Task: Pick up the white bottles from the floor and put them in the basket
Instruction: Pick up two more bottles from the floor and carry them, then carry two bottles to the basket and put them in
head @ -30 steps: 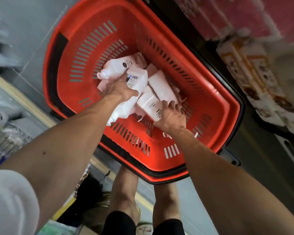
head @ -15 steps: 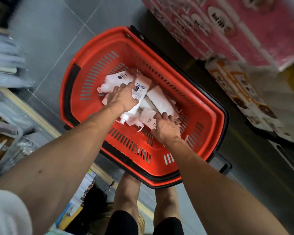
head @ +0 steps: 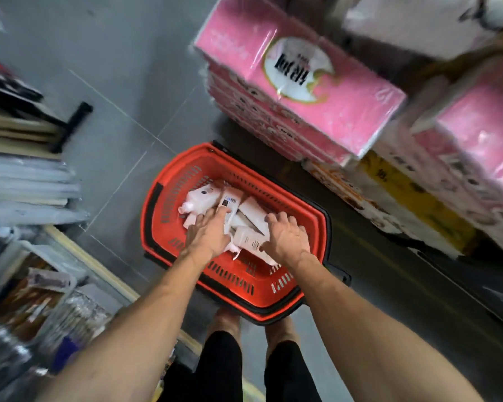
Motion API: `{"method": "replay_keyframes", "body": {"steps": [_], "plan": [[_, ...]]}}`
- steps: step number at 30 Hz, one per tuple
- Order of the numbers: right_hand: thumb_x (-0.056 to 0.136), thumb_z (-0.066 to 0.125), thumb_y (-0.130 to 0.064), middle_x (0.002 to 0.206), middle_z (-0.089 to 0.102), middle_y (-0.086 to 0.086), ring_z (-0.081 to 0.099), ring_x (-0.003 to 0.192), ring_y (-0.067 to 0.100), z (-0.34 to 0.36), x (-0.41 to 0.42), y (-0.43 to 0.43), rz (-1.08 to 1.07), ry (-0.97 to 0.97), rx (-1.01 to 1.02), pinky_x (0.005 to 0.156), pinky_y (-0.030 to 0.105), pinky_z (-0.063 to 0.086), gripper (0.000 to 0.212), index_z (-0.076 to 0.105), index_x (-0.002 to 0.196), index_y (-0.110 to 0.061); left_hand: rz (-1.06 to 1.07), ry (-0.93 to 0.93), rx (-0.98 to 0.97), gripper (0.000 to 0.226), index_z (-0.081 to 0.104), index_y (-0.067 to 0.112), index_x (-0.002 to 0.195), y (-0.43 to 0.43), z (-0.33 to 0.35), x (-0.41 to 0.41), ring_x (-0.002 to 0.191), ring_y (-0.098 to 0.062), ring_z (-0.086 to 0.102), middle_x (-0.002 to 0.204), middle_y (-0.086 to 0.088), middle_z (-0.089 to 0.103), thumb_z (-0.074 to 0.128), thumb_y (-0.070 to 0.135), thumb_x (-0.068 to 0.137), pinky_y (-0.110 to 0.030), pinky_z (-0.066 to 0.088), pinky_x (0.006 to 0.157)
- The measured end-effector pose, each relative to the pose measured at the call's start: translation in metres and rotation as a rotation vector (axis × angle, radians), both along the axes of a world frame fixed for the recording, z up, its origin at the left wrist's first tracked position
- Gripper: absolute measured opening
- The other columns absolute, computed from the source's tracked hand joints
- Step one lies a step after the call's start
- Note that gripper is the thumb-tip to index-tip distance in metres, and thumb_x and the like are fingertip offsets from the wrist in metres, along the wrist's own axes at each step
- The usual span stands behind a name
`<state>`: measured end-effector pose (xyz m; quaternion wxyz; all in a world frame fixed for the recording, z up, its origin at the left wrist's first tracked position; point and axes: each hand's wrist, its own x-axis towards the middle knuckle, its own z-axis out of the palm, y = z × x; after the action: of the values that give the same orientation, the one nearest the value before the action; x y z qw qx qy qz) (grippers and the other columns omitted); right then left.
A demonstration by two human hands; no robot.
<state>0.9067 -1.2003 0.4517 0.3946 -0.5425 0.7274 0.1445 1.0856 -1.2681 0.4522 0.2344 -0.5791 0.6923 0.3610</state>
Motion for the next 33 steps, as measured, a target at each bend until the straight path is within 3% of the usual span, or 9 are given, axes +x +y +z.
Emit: {"method": "replay_keyframes", "body": {"steps": [4,7,13,19,24,29,33], "plan": [[0.086,0.072,-0.035,0.134,0.047,0.007,0.047,0.124,0.032,0.074,0.005,0.012,-0.074,-0.012,-0.059,0.1,0.048,0.044,0.064,0.043,0.141,-0.022,-0.003,0.063,-0.061,0.068,0.038,0.035,0.146,0.005,0.068,0.006,0.124,-0.031,0.049,0.135,-0.004,0.052,0.068,0.021,0.087,-0.047,0.042,0.103],[0.086,0.069,-0.033,0.131,0.047,0.006,0.048,0.123,0.032,0.126,0.003,0.023,-0.273,-0.048,-0.124,0.098,0.046,0.046,0.063,0.043,0.142,-0.023,0.01,0.078,-0.078,0.066,0.042,0.035,0.144,0.008,0.101,0.026,0.125,-0.03,0.049,0.135,-0.004,0.055,0.07,0.021,0.086,-0.042,0.041,0.104],[0.087,0.068,-0.038,0.13,0.048,0.004,0.049,0.123,0.03,0.203,-0.002,0.077,-0.509,0.052,-0.159,0.095,0.043,0.046,0.057,0.043,0.137,-0.027,-0.266,0.03,-0.142,0.068,0.033,0.038,0.149,0.013,0.173,0.043,0.13,-0.026,0.043,0.142,0.0,0.046,0.064,0.028,0.09,-0.041,0.037,0.106],[0.084,0.069,-0.032,0.13,0.047,0.004,0.049,0.123,0.03,0.247,0.026,0.128,-0.676,0.001,-0.157,0.098,0.044,0.047,0.06,0.044,0.139,-0.027,-0.568,0.05,-0.221,0.07,0.033,0.039,0.148,0.035,0.219,0.024,0.127,-0.023,0.047,0.139,0.005,0.048,0.066,0.037,0.087,-0.037,0.039,0.103],[0.085,0.069,-0.043,0.13,0.048,0.003,0.049,0.123,0.029,0.267,0.028,0.182,-0.873,-0.005,-0.16,0.099,0.044,0.046,0.057,0.046,0.135,-0.028,-0.751,0.071,-0.23,0.069,0.029,0.04,0.15,0.059,0.235,0.002,0.125,-0.022,0.045,0.135,0.007,0.046,0.061,0.032,0.089,-0.038,0.041,0.098],[0.085,0.065,-0.029,0.135,0.046,0.002,0.048,0.126,0.027,0.291,0.007,0.258,-1.109,0.05,-0.186,0.099,0.041,0.045,0.058,0.044,0.139,-0.028,-0.95,0.095,-0.294,0.069,0.03,0.04,0.149,0.084,0.256,-0.047,0.128,-0.02,0.046,0.138,0.008,0.045,0.064,0.037,0.09,-0.038,0.041,0.098],[0.086,0.064,-0.03,0.137,0.047,0.002,0.05,0.125,0.026,0.31,-0.015,0.333,-1.334,0.093,-0.252,0.1,0.041,0.045,0.057,0.044,0.14,-0.029,-1.113,0.144,-0.337,0.07,0.029,0.038,0.149,0.128,0.277,-0.104,0.127,-0.023,0.047,0.138,0.003,0.047,0.063,0.04,0.088,-0.041,0.045,0.096]]}}
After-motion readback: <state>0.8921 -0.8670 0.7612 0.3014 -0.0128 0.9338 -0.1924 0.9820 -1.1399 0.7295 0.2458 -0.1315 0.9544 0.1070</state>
